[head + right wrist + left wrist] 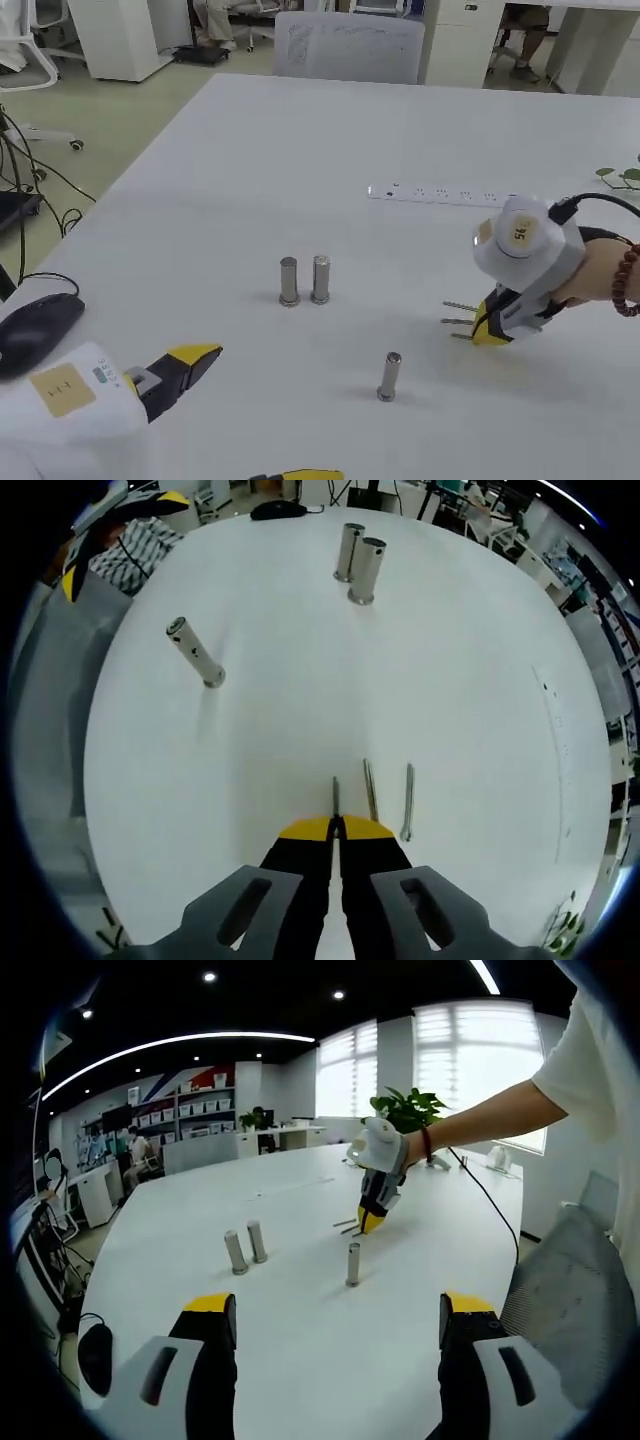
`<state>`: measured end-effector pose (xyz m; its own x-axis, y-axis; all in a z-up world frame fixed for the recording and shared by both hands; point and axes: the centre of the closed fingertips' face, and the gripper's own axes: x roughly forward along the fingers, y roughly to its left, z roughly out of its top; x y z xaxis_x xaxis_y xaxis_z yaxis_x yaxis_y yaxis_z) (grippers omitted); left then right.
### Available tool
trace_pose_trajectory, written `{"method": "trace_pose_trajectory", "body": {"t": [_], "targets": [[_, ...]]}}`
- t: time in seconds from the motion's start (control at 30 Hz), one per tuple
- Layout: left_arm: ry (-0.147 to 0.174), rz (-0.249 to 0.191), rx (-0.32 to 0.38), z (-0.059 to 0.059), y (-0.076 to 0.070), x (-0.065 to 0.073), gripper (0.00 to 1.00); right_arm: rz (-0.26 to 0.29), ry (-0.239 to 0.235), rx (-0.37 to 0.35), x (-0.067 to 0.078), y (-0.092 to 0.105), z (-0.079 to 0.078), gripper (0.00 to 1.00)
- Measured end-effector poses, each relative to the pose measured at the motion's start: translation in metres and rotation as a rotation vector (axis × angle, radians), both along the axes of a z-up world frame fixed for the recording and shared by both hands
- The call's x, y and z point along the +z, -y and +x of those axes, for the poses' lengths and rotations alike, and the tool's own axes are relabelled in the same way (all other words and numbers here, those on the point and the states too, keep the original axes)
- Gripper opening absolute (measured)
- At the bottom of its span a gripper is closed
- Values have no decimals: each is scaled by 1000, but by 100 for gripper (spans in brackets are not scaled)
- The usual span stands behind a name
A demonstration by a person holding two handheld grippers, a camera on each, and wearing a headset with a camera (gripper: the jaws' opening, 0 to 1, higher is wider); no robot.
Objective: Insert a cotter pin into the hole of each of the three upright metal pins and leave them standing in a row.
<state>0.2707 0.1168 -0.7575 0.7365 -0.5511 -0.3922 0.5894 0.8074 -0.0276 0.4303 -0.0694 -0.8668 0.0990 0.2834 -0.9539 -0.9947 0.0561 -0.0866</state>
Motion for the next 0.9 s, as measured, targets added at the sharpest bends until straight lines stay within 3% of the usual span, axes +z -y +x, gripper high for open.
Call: {"method": "trace_pose_trajectory", "body": {"t": [0.47, 0.67, 0.9], "targets": [[-1, 4, -22, 4, 5, 1, 83, 2, 37, 37, 10, -4, -2, 2], [-15, -15, -27, 5, 8, 1, 82, 33, 100, 66, 28, -13, -2, 2], [-6, -21, -42, 4, 12, 5, 81, 65, 153, 97, 51, -23, -13, 2]]}}
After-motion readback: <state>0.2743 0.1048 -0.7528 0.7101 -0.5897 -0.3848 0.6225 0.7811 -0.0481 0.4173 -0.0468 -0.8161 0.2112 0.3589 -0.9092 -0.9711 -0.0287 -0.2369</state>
